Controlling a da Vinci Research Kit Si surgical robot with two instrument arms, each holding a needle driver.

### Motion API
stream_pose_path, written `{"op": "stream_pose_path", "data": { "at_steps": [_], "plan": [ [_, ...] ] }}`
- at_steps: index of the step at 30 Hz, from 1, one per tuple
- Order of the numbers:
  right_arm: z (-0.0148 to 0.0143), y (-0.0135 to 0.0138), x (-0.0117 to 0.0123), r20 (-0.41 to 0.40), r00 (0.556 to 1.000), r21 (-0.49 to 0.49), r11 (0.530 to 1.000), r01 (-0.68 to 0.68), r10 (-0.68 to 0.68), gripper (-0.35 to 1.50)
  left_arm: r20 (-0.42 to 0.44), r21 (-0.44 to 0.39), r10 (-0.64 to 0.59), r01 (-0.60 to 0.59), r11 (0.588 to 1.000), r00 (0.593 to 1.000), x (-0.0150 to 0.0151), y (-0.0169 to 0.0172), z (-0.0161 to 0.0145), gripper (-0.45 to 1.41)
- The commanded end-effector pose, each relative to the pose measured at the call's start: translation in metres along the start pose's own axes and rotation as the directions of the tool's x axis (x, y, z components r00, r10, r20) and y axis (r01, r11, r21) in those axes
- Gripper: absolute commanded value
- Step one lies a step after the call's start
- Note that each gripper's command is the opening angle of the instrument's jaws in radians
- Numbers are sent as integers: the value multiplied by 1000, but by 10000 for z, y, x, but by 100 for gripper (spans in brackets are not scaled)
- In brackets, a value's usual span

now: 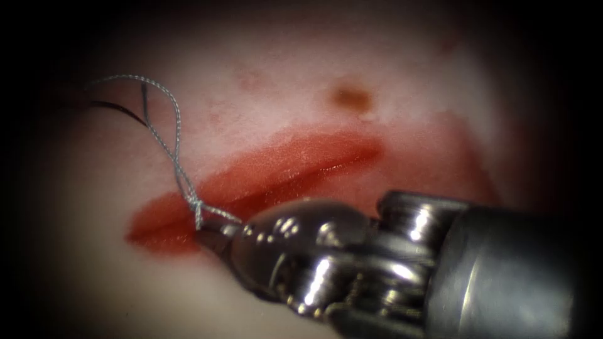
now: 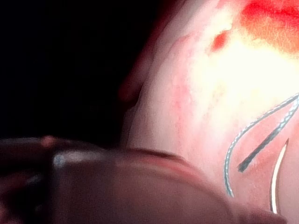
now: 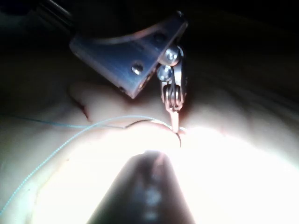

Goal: Wound Closure
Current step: Pull the suture end out of the loop.

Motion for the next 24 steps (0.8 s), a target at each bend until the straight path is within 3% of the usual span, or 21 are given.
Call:
{"op": "stream_pose_path", "data": {
  "at_steps": [1,8,12,13,14,15,16,17,19,21,22,24],
  "plan": [
    [0,1,17,19,999,-9,999,34,-34,-35,8,0,-1,1,1000,1000,-11,0,-8,-45],
    [-10,1,12,39,994,55,993,102,-105,-35,8,0,-1,1,1000,1000,-11,0,-8,-45],
    [-14,2,5,40,941,175,930,324,-335,-35,7,0,-1,1,1000,1000,-11,0,-8,-45],
    [-15,3,4,36,911,216,894,394,-410,-35,7,1,-1,1,1000,1000,-11,0,-8,-45],
    [-16,4,3,9,819,306,781,544,-574,-35,7,1,0,0,1000,1000,-11,0,-9,-45],
    [-16,4,3,9,819,306,781,544,-574,-35,7,1,0,0,1000,1000,-11,0,-9,-45],
    [-17,5,2,-27,735,357,680,641,-678,-35,7,1,0,0,1000,1000,-11,0,-9,-45],
    [-18,4,1,-44,683,385,618,685,-729,-35,7,1,0,0,1000,1000,-11,0,-9,-45],
    [-19,2,0,-56,610,430,532,729,-791,-35,7,1,-1,1,1000,1000,-11,0,-8,-45],
    [-21,1,1,-59,559,448,479,755,-827,-35,7,0,-2,2,1000,1000,-11,0,-8,-45],
    [-22,1,1,-76,514,456,429,780,-854,-35,7,1,-2,2,1000,1000,-10,0,-8,-45],
    [-25,3,4,-124,379,475,280,834,-917,-35,7,1,-2,2,1000,1000,-10,0,-9,-45]
  ]
}}
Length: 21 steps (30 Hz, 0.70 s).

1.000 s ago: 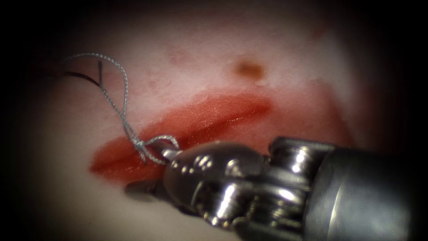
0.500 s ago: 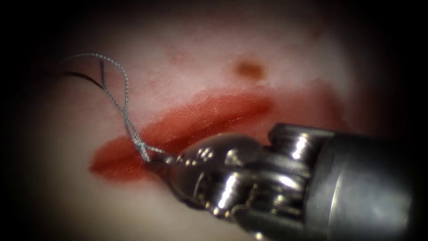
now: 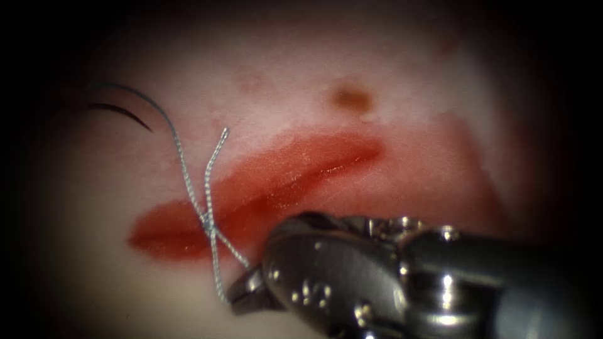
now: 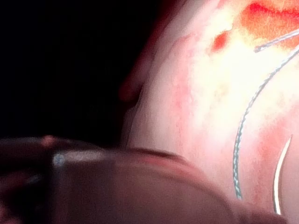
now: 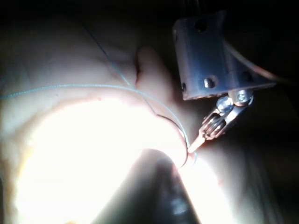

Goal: Wound Closure
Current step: Pull the suture end out of the loop.

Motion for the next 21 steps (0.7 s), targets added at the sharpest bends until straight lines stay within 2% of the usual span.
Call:
{"op": "stream_pose_path", "data": {
  "at_steps": [1,3,5,6,7,8,9,10,11,12,13,15,17,19,20,21],
  "plan": [
    [-9,15,4,26,992,23,993,120,-121,-35,8,0,-1,1,1000,1000,-11,0,-7,-45],
    [-14,18,4,81,964,70,966,249,-255,-35,8,0,-1,1,1000,1000,-11,0,-8,-45],
    [-19,20,4,137,894,143,902,407,-425,-35,7,0,-1,1,1000,1000,-11,0,-8,-45],
    [-24,22,5,201,816,196,838,509,-542,-35,7,0,-1,1,1000,1000,-11,0,-8,-45],
    [-24,22,5,201,816,196,838,509,-542,-35,7,0,-1,1,1000,1000,-11,0,-8,-45],
    [-29,28,6,266,717,214,765,608,-644,-35,7,0,-1,1,1000,1000,-11,0,-8,-45],
    [-33,35,8,291,643,236,704,669,-709,-35,7,0,-1,1,1000,1000,-11,0,-8,-45],
    [-37,41,10,274,592,264,652,711,-758,-35,7,1,-1,1,1000,1000,-11,0,-8,-45],
    [-42,55,20,306,502,362,586,725,-809,-27,6,1,0,0,1000,1000,-10,0,-9,-45],
    [-43,59,23,320,451,404,550,731,-833,-23,6,1,0,0,1000,1000,-10,1,-9,-45],
    [-43,61,25,318,423,424,526,737,-849,-20,6,1,0,0,1000,1000,-10,0,-9,-45],
    [-43,66,29,295,325,477,434,764,-898,-18,6,1,-2,2,1000,1000,-11,0,-9,-45],
    [-44,71,31,282,290,493,397,774,-915,-11,6,1,-2,2,1000,1000,-11,-1,-9,-45],
    [-46,72,31,278,287,494,393,776,-917,19,6,1,-2,2,1000,1000,-11,-1,-9,-45],
    [-46,72,30,298,318,482,430,764,-900,22,6,1,-2,2,1000,1000,-11,-1,-9,-45],
    [-46,72,30,298,318,482,430,764,-900,22,6,1,-2,2,1000,1000,-11,-1,-9,-45]
  ]
}}
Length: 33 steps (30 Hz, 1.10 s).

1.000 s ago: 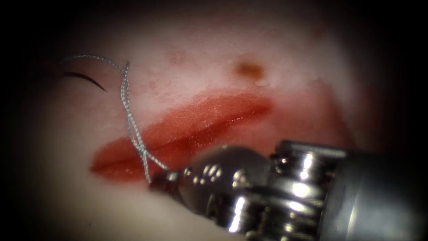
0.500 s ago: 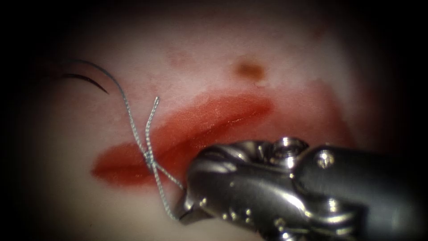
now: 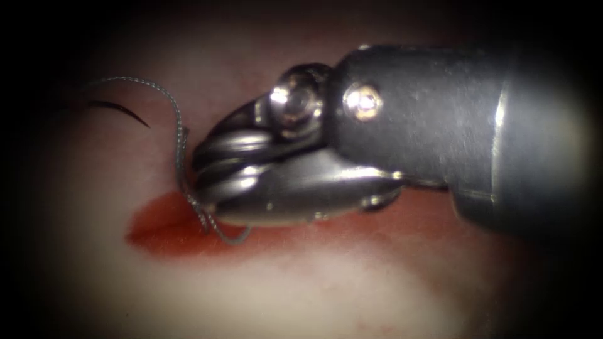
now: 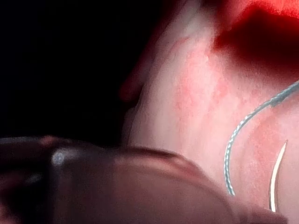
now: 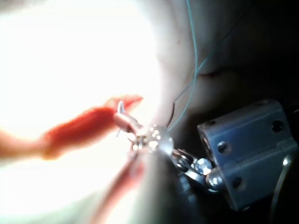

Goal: Wound Closure
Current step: Pull the suture end out of the loop.

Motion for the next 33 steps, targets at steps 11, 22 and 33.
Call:
{"op": "stream_pose_path", "data": {
  "at_steps": [11,22,33],
  "plan": [
    [-19,4,-6,-200,567,64,588,-806,799,54,8,-1,-3,3,1000,1000,-11,-1,-7,-45],
    [-37,-21,11,-544,-63,252,91,-964,836,-18,8,-1,-3,3,1000,1000,-12,-1,-7,-45],
    [5,-31,36,-663,-273,233,-155,-960,697,-18,8,2,-5,5,1000,1000,-11,-2,-7,-45]
  ]
}}
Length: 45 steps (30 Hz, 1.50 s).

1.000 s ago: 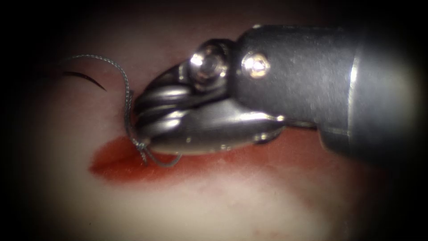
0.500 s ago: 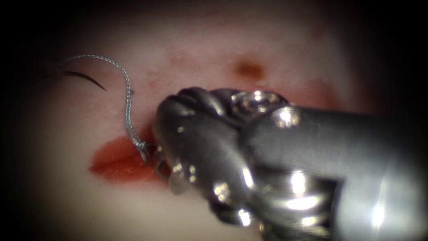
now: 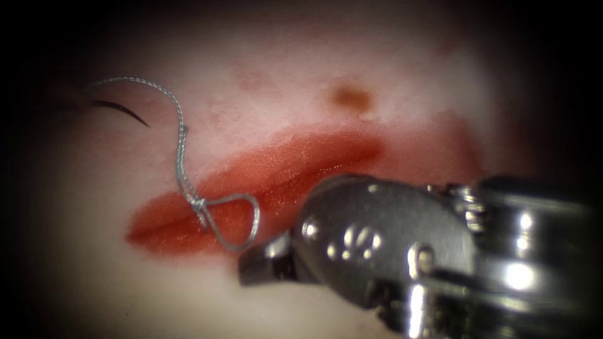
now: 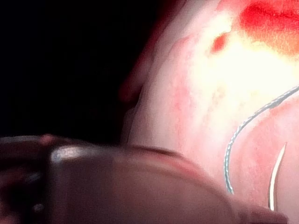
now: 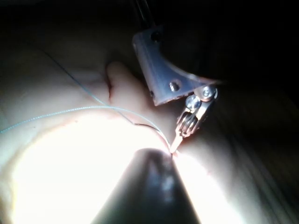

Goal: Wound Closure
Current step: Pull the suture end out of the loop.

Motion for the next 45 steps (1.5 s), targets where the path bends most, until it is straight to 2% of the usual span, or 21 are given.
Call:
{"op": "stream_pose_path", "data": {
  "at_steps": [1,3,8,10,11,15,18,21,23,25,26,27,28,34,35,36,37,39,41,42,45],
  "plan": [
    [15,5,7,4,1000,-23,1000,8,-8,5,7,0,-1,1,1000,1000,-11,0,-8,-45],
    [19,4,7,6,1000,-35,999,9,-9,10,7,0,0,0,1000,1000,-11,0,-8,-45],
    [44,-2,6,23,999,-104,993,48,-45,86,7,0,0,0,1000,1000,-11,0,-7,-45],
    [49,-4,7,34,995,-153,984,94,-89,101,7,0,0,0,1000,1000,-11,0,-8,-45],
    [50,-5,8,32,993,-182,977,115,-111,103,7,0,0,0,1000,1000,-11,0,-8,-45],
    [49,-15,15,24,969,-219,945,244,-244,98,8,0,0,0,1000,1000,-11,0,-7,-45],
    [46,-19,20,37,961,-232,933,275,-274,88,8,0,0,0,1000,1000,-11,0,-7,-45],
    [43,-22,23,46,955,-229,928,295,-293,88,8,0,-1,1,1000,1000,-11,0,-7,-45],
    [38,-24,29,49,952,-230,924,304,-302,66,8,0,-1,1,1000,1000,-11,0,-7,-45],
    [33,-22,32,63,949,-249,916,314,-308,59,8,0,-1,1,1000,1000,-11,0,-7,-45],
    [27,-18,35,94,951,-305,901,308,-294,54,8,0,-1,1,1000,1000,-11,0,-7,-45],
    [27,-18,35,94,951,-305,901,308,-294,54,8,0,-1,1,1000,1000,-11,0,-7,-45],
    [25,-15,35,145,939,-339,876,342,-311,52,8,0,-1,1,1000,1000,-11,0,-7,-45],
    [31,-9,35,256,927,-350,868,352,-272,46,5,-1,-1,1,1000,1000,-11,0,-7,-45],
    [35,-7,33,313,915,-336,872,356,-253,44,5,-1,-1,1,1000,1000,-11,0,-7,-45],
    [37,-6,32,337,910,-328,875,356,-243,46,5,-1,-1,1,1000,1000,-11,0,-7,-45],
    [41,-4,29,363,903,-333,874,355,-228,57,5,-1,-1,1,1000,1000,-11,0,-7,-45],
    [43,-3,28,363,905,-335,875,350,-223,64,5,-1,-1,1,1000,1000,-11,0,-7,-45],
    [46,-2,24,350,910,-321,884,338,-221,56,5,-1,-1,1,1000,1000,-11,0,-7,-45],
    [48,-2,23,345,911,-317,886,338,-224,41,5,-1,-1,1,1000,1000,-11,0,-7,-45],
    [48,-1,21,348,909,-316,884,345,-230,32,5,-1,-1,1,1000,1000,-11,0,-7,-45]
  ]
}}
